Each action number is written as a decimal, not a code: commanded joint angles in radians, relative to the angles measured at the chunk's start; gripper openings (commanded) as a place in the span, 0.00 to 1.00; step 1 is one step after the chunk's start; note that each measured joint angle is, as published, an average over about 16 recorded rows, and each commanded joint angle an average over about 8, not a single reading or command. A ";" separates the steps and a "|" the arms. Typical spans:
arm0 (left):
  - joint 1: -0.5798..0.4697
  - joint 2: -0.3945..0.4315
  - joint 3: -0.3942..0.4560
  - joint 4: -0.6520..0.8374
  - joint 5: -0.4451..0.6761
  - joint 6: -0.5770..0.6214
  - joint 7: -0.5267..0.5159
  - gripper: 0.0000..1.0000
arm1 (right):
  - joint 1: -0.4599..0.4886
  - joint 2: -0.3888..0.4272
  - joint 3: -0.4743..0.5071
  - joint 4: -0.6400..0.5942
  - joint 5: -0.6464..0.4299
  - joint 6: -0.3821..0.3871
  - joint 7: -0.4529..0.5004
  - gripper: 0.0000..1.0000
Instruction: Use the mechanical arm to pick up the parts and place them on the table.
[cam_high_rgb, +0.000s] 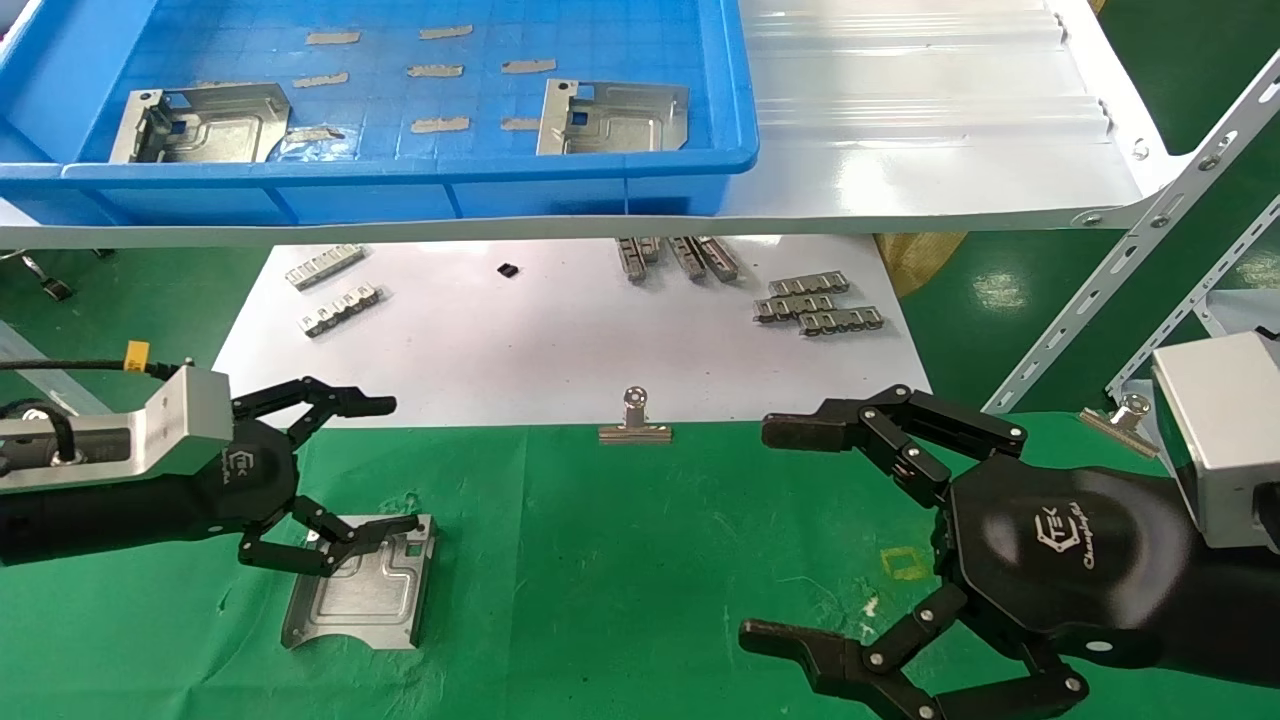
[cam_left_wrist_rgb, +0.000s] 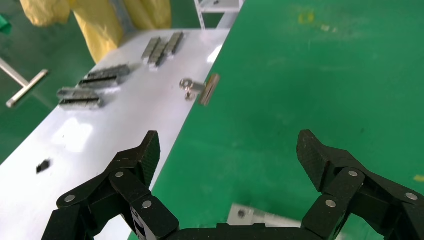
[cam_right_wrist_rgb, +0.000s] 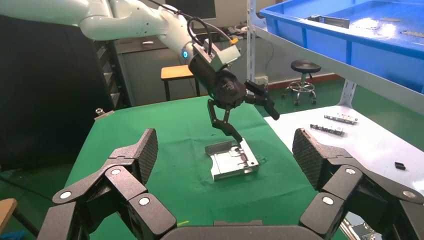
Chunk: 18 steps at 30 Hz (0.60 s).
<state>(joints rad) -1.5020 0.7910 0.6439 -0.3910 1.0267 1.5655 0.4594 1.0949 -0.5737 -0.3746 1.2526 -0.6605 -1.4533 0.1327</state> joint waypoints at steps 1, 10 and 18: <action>0.020 -0.008 -0.017 -0.042 -0.014 -0.003 -0.030 1.00 | 0.000 0.000 0.000 0.000 0.000 0.000 0.000 1.00; 0.111 -0.047 -0.094 -0.232 -0.077 -0.018 -0.168 1.00 | 0.000 0.000 0.000 0.000 0.000 0.000 0.000 1.00; 0.192 -0.081 -0.163 -0.401 -0.133 -0.031 -0.290 1.00 | 0.000 0.000 0.000 0.000 0.000 0.000 0.000 1.00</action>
<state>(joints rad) -1.3104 0.7104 0.4806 -0.7913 0.8940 1.5342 0.1694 1.0949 -0.5737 -0.3747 1.2526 -0.6605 -1.4533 0.1327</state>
